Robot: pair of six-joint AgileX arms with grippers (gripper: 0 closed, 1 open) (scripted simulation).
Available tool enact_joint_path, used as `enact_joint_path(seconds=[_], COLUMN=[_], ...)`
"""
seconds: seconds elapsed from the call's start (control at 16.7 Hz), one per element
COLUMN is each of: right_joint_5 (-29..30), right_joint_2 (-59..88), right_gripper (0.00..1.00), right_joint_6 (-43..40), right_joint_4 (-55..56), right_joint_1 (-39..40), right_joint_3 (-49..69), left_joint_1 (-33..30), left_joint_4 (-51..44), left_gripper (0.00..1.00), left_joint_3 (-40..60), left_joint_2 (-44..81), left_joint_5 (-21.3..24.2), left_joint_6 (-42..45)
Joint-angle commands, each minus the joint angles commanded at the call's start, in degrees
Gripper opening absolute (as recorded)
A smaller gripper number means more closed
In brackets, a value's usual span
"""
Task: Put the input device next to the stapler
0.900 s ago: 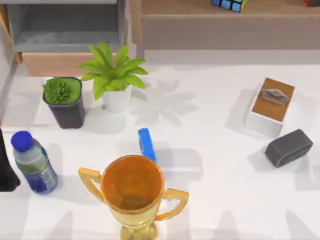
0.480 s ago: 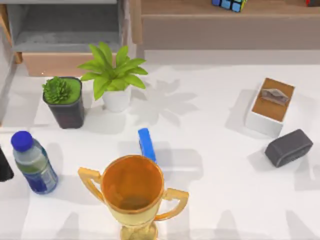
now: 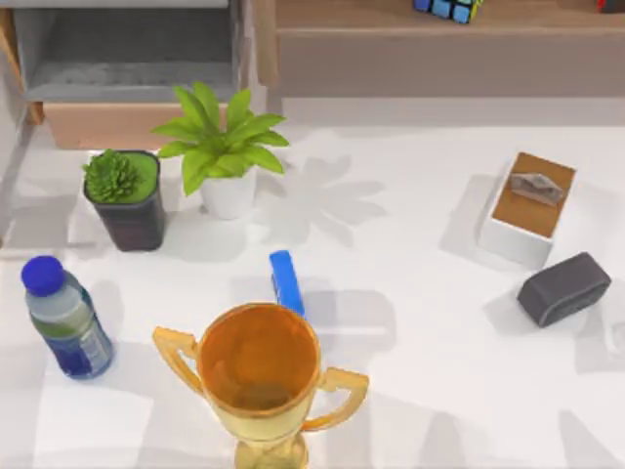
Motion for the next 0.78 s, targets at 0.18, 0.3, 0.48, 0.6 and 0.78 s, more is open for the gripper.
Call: enact_joint_path(seconds=[0.18, 0.3, 0.48, 0.6, 0.78], right_joint_5=[0.0, 0.0, 0.0, 0.0, 0.0], right_joint_2=[0.0, 0.0, 0.0, 0.0, 0.0], right_gripper=[1.00, 1.00, 1.00, 1.00, 1.00], right_joint_6=[0.0, 0.0, 0.0, 0.0, 0.0], right_joint_4=[0.0, 0.0, 0.0, 0.0, 0.0], right_joint_1=[0.0, 0.0, 0.0, 0.0, 0.0], right_joint_3=[0.0, 0.0, 0.0, 0.0, 0.0], left_joint_1=[3.2, 5.1, 7.7, 9.2, 11.0], left_joint_4=[-10.7, -17.9, -28.2, -34.4, -42.1], left_gripper=[1.00, 1.00, 1.00, 1.00, 1.00], left_joint_3=[20.2, 33.7, 53.0, 64.6, 79.5], left_joint_2=[21.0, 35.2, 55.8, 68.2, 83.6], left_joint_5=[0.1, 0.2, 0.3, 0.4, 0.6], left_joint_6=[1.2, 2.0, 3.1, 3.8, 4.7])
